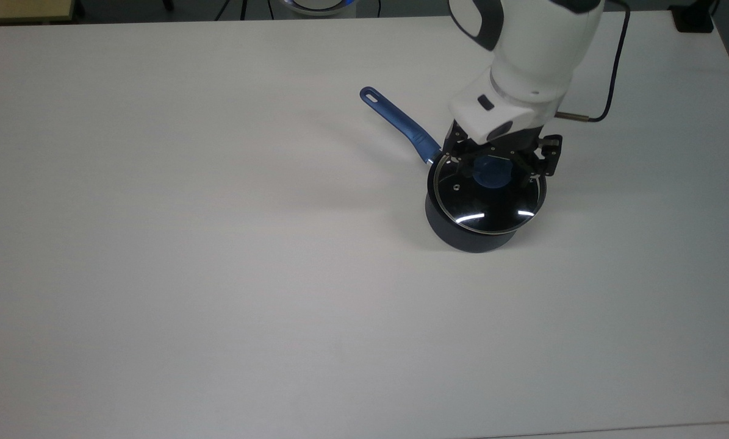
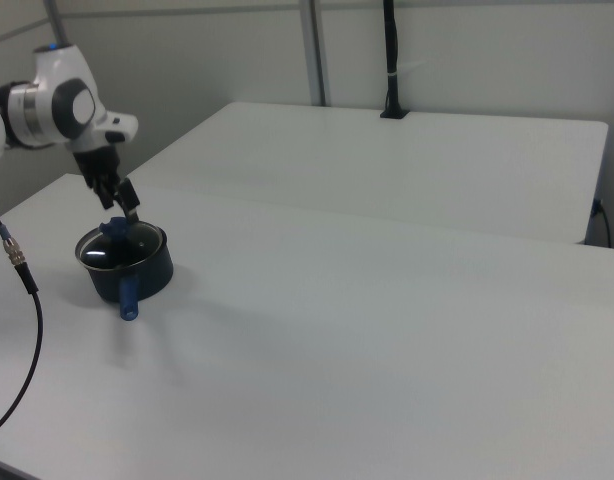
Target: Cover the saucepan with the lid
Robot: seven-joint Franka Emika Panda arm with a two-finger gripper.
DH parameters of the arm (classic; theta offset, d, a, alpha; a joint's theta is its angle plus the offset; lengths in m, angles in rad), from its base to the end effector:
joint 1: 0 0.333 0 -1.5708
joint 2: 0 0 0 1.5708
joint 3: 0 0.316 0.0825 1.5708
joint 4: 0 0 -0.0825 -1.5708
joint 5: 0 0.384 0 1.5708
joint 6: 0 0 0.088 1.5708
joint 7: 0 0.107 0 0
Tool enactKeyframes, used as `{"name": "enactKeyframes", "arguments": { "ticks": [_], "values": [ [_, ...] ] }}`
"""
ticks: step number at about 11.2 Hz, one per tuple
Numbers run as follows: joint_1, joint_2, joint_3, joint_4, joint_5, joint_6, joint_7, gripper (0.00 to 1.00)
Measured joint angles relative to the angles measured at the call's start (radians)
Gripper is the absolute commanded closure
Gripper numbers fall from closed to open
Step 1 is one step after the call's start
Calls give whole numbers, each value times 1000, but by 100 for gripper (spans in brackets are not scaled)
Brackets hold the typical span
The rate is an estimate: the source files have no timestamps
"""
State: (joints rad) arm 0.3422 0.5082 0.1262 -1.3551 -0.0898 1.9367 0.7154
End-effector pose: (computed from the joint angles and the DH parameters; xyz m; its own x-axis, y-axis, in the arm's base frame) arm 0.6464 0.3003 0.4390 0.9692 -0.2346 0.0745 -0.2328 -0.9720 -0.0319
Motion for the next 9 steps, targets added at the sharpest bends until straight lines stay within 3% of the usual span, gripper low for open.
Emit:
{"name": "enactKeyframes", "arguments": {
  "ticks": [5,7,9],
  "values": [
    [-125,-245,-4,-5,1,-237,-2,0],
    [-173,-371,-7,-85,0,-324,-85,0],
    [-185,-507,-72,-203,0,-346,-213,0]
  ]
}}
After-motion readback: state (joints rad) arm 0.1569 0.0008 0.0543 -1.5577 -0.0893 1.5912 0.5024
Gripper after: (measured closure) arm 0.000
